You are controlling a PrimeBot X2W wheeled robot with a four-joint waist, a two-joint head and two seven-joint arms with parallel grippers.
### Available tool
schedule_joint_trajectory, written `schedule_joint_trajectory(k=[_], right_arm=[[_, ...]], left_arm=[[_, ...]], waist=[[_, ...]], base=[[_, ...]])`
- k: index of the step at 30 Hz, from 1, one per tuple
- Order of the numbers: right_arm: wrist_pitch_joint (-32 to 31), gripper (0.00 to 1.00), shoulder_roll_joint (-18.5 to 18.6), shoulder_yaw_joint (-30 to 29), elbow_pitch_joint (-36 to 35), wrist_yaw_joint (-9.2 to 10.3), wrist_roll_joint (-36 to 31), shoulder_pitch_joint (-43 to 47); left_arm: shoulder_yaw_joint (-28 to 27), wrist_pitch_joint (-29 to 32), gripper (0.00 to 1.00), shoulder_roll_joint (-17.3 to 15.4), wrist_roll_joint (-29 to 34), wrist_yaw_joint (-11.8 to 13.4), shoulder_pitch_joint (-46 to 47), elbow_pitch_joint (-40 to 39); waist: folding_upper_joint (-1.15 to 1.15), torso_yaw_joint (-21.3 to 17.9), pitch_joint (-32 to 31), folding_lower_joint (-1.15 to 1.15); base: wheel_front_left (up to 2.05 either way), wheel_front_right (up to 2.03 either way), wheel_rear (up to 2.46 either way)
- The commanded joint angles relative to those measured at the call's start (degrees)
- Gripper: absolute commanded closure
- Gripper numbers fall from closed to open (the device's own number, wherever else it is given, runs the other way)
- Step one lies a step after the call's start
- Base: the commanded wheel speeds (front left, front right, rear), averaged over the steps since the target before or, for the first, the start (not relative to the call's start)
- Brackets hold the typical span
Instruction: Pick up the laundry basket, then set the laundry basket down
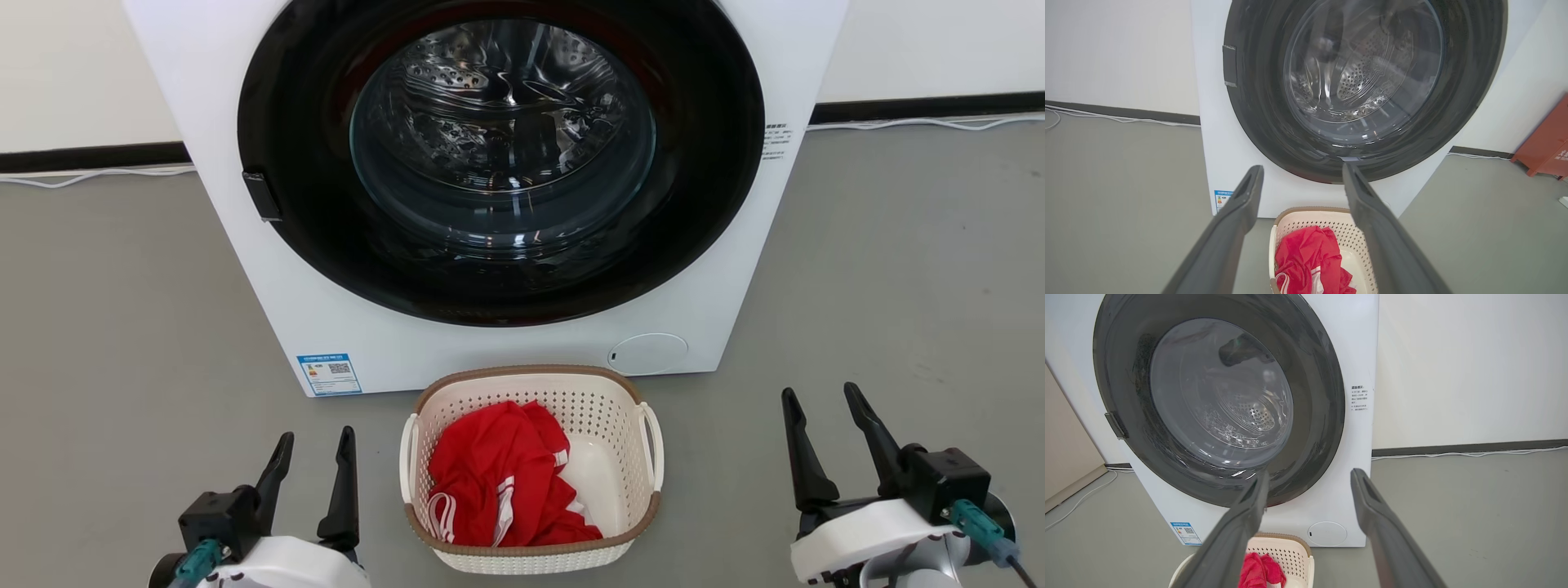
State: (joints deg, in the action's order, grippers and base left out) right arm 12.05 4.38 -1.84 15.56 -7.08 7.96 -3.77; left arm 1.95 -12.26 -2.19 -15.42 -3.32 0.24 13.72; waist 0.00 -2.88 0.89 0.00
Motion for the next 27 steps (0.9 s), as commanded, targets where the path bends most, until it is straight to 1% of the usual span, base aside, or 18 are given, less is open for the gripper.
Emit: schedule_joint_trajectory(k=[1, 11, 27], right_arm=[[1.25, 0.00, 0.20, 1.01, -1.02, -0.37, -2.21, -2.04], [2.93, 0.00, 0.01, 1.01, -0.02, -0.41, -9.35, -2.35], [2.95, 0.00, -0.40, 0.06, 0.94, -0.41, -8.78, -2.79]], left_arm=[[-1.40, -1.02, 0.00, -0.60, 2.35, 0.68, 0.60, -1.84], [-1.43, -2.72, 0.00, -0.68, 8.77, 0.84, 0.34, -2.02], [-1.75, -2.74, 0.00, -0.68, 8.18, 0.69, 0.58, -1.07]], waist=[[0.00, -0.12, 0.03, 0.00], [0.00, -0.62, 0.07, 0.00], [0.00, -0.80, -0.19, 0.00]], base=[[0.00, 0.00, 0.00], [0.00, 0.00, 0.00], [0.00, 0.00, 0.00]])
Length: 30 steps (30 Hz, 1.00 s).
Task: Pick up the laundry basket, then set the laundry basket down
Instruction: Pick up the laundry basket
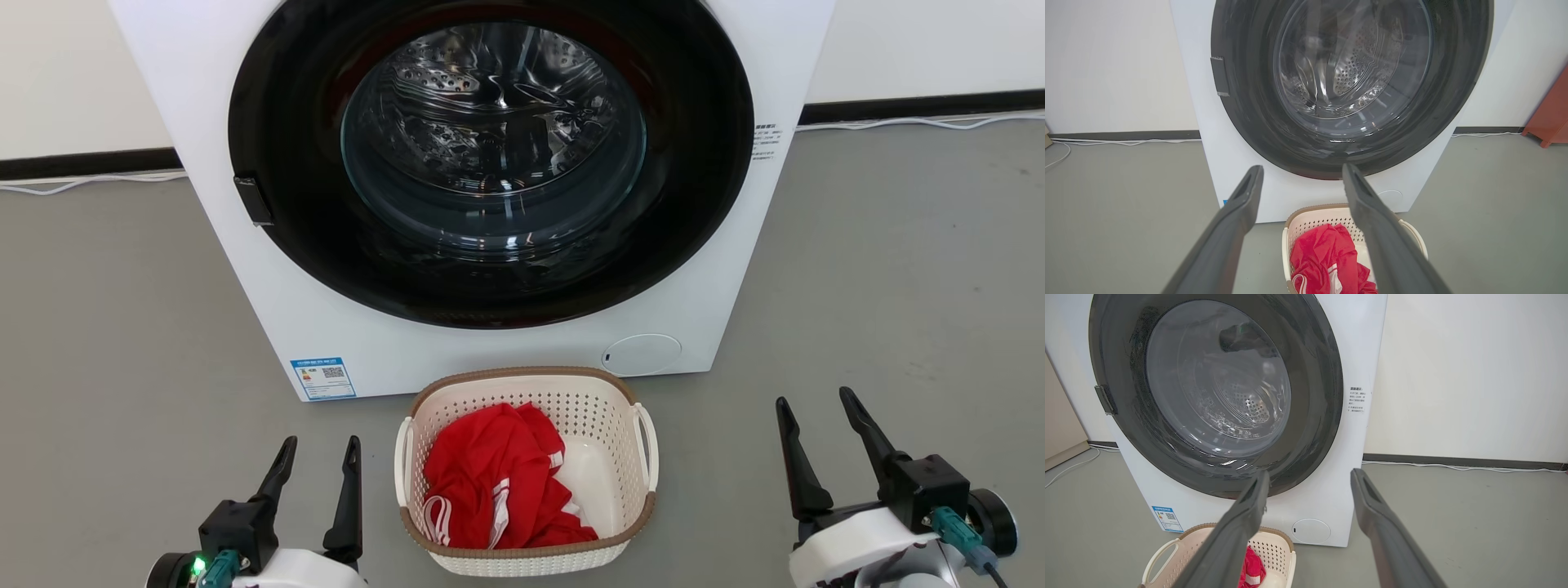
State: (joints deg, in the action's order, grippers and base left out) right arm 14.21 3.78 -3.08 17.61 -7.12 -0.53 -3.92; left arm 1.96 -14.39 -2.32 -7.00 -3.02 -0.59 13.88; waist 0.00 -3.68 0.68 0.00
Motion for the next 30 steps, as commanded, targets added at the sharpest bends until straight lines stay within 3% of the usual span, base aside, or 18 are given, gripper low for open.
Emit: schedule_joint_trajectory(k=[1, 15, 30], right_arm=[[0.79, 0.00, 0.17, 1.27, -1.02, -0.36, -0.30, -2.68], [0.79, 0.00, -0.30, 0.06, 1.10, -0.36, -0.86, -4.08], [0.79, 0.00, -0.55, 0.45, 5.65, -0.36, -1.45, -11.94]], left_arm=[[-1.77, -0.61, 0.00, -0.55, -0.28, 0.36, 1.45, -1.17], [-1.32, -0.61, 0.00, -0.55, -1.10, 0.15, 2.10, 0.59], [-1.86, -0.61, 0.00, -0.55, -0.68, -0.04, 10.00, 5.78]], waist=[[0.00, 0.02, 0.05, 0.00], [0.00, 0.14, 1.09, 0.00], [0.00, -0.25, 9.71, 0.00]], base=[[0.00, 0.00, 0.00], [0.00, 0.00, 0.00], [0.00, 0.00, 0.00]])
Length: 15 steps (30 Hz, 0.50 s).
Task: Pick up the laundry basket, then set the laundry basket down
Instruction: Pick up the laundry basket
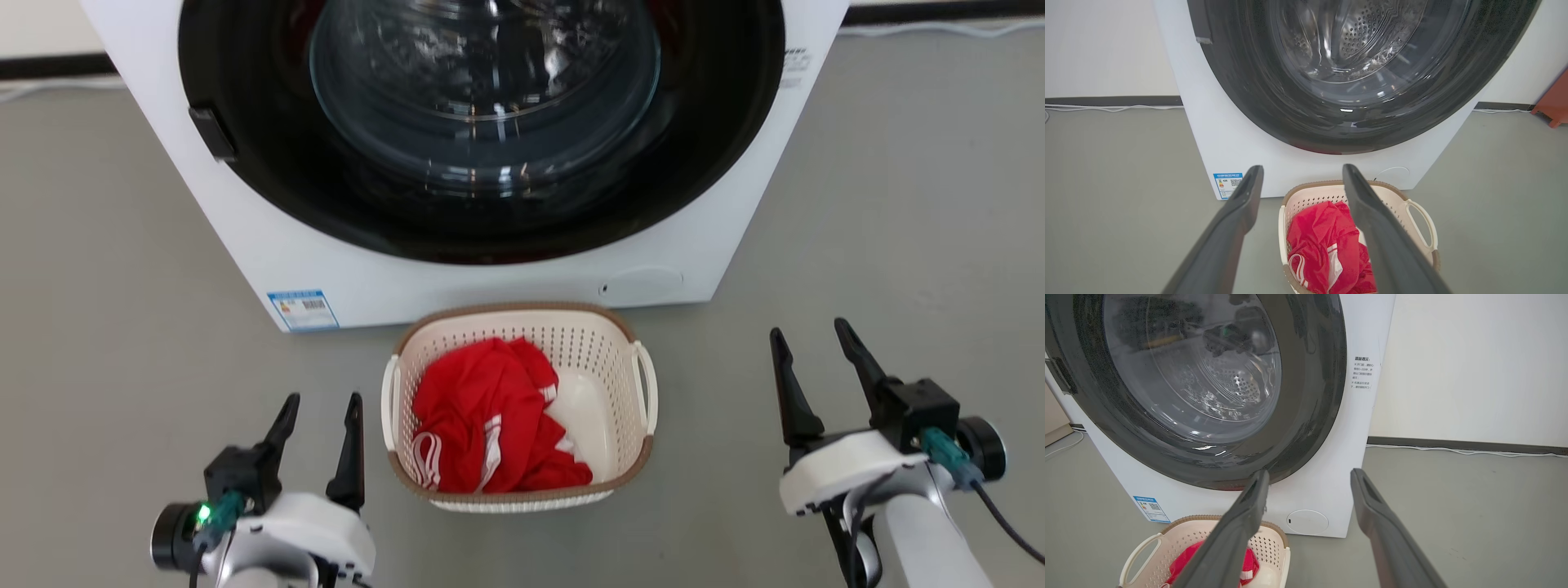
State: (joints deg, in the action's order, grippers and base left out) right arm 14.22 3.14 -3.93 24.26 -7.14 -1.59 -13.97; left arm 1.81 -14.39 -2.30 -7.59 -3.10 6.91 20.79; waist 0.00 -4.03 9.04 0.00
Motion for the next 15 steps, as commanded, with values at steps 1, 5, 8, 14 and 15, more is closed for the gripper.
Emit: schedule_joint_trajectory(k=[1, 5, 8, 14, 15], right_arm=[[0.78, 0.00, 0.09, 1.27, -0.42, -0.35, -0.48, -2.59], [0.78, 0.00, 0.04, 0.99, 1.76, -0.35, -0.62, -5.56], [0.78, 0.00, -0.03, 0.49, 3.24, -0.35, -0.51, -7.83], [0.78, 0.00, -0.16, -0.01, 5.43, -0.35, -0.41, -11.07], [0.78, 0.00, -0.18, -0.09, 5.97, -0.35, -0.50, -11.57]], left_arm=[[-1.58, -0.61, 0.00, -0.57, 0.07, 0.11, 3.41, -0.36], [-1.04, -0.61, 0.00, -0.57, 0.18, 0.43, 6.98, 3.03], [-0.08, -0.61, 0.00, -0.57, 0.92, 0.22, 9.76, 5.72], [0.61, -0.61, 0.00, -0.57, 0.52, 0.07, 14.32, 9.17], [0.68, -0.61, 0.00, -0.57, 0.14, 0.09, 15.06, 9.85]], waist=[[0.00, 0.15, 2.14, 0.00], [0.00, 0.26, 5.35, 0.00], [0.00, 0.43, 7.83, 0.00], [0.00, 0.72, 11.37, 0.00], [0.00, 0.76, 11.97, 0.00]], base=[[0.00, 0.00, 0.00], [0.00, 0.00, 0.00], [0.00, 0.00, 0.00], [0.00, 0.00, 0.00], [0.00, 0.00, 0.00]])
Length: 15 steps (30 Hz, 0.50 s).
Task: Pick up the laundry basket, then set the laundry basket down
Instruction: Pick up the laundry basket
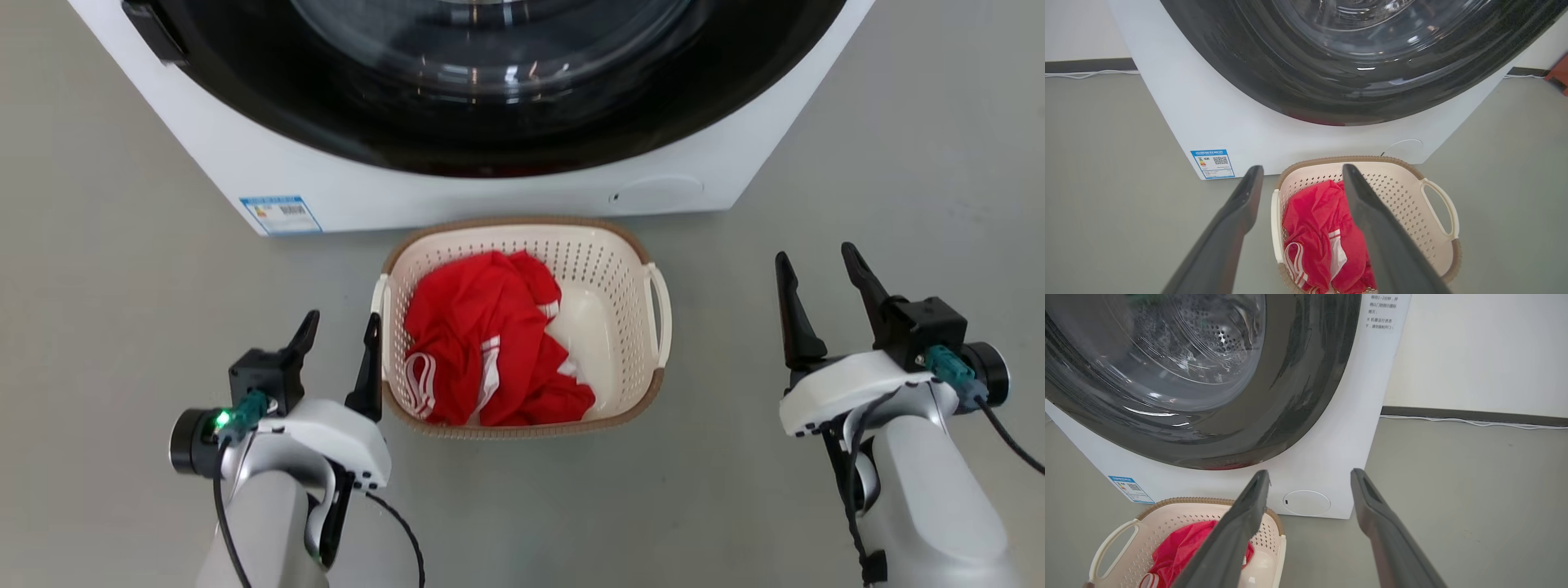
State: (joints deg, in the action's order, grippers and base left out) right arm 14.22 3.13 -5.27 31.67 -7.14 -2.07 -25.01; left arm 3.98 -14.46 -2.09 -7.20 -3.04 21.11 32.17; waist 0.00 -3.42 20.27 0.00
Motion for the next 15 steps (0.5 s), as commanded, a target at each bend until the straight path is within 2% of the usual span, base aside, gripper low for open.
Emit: schedule_joint_trajectory(k=[1, 15], right_arm=[[0.78, 0.00, -0.18, 1.10, -0.74, -0.35, 0.00, -1.01], [0.78, 0.00, -0.24, 2.05, 11.34, -0.35, 0.86, -9.14]], left_arm=[[-1.31, -0.54, 0.00, -0.78, -0.30, 0.08, 1.56, -0.67], [1.14, -0.54, 0.00, -0.78, -3.69, -0.05, 12.30, 13.38]], waist=[[0.00, 0.20, 1.32, 0.00], [0.00, 0.64, 10.10, 0.00]], base=[[0.00, 0.00, 0.00], [0.00, 0.00, 0.00]])
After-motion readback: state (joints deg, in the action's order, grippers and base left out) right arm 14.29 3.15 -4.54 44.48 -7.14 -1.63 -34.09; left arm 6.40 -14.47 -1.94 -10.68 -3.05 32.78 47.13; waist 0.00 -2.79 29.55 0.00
